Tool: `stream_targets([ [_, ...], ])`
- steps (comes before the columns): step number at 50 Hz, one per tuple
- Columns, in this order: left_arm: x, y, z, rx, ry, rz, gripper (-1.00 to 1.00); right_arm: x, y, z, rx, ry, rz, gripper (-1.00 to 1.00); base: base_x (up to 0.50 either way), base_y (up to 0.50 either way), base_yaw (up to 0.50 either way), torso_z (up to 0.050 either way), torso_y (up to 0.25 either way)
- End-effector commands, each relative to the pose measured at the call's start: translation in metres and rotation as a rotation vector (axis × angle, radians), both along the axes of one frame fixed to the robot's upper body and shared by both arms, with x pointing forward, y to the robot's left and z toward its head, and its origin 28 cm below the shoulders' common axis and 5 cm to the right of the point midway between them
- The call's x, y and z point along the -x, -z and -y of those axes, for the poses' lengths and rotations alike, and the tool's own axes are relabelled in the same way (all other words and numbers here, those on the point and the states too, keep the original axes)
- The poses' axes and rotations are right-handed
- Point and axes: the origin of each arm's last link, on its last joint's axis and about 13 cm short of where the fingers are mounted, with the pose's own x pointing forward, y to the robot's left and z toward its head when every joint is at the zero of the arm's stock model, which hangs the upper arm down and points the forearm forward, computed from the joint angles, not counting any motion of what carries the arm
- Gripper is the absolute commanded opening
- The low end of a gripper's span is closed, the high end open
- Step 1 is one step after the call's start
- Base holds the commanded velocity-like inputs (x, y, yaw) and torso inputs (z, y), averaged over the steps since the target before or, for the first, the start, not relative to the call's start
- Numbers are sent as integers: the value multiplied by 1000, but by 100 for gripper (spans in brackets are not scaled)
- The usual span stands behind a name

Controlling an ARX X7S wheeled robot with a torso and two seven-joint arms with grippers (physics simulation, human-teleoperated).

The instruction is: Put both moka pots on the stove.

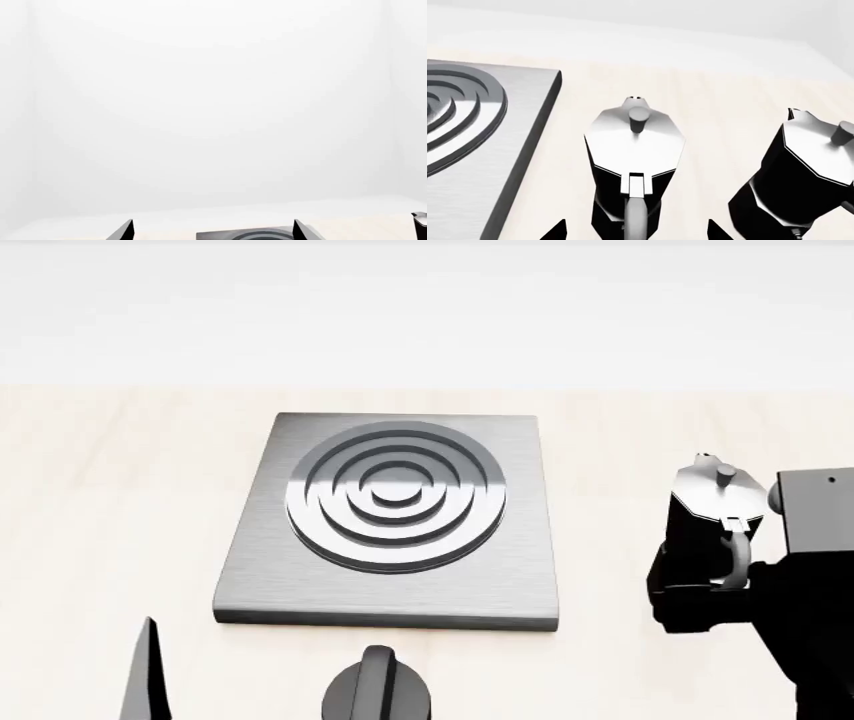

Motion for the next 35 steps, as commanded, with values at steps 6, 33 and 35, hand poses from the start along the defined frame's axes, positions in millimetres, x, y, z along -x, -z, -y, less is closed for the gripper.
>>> stream_targets([
  [6, 0, 0, 1, -2, 5, -1, 100, -9, 14, 0, -12, 5, -30, 100, 0, 0, 0, 0, 0],
  [33, 0, 2, 1, -3, 9, -3, 100, -14, 33, 2, -29, 22, -63, 100, 0, 0, 0, 0, 0],
  [35, 0, 2, 1, -2, 8, -2, 100, -14, 33, 2, -28, 22, -62, 100, 0, 0, 0, 0, 0],
])
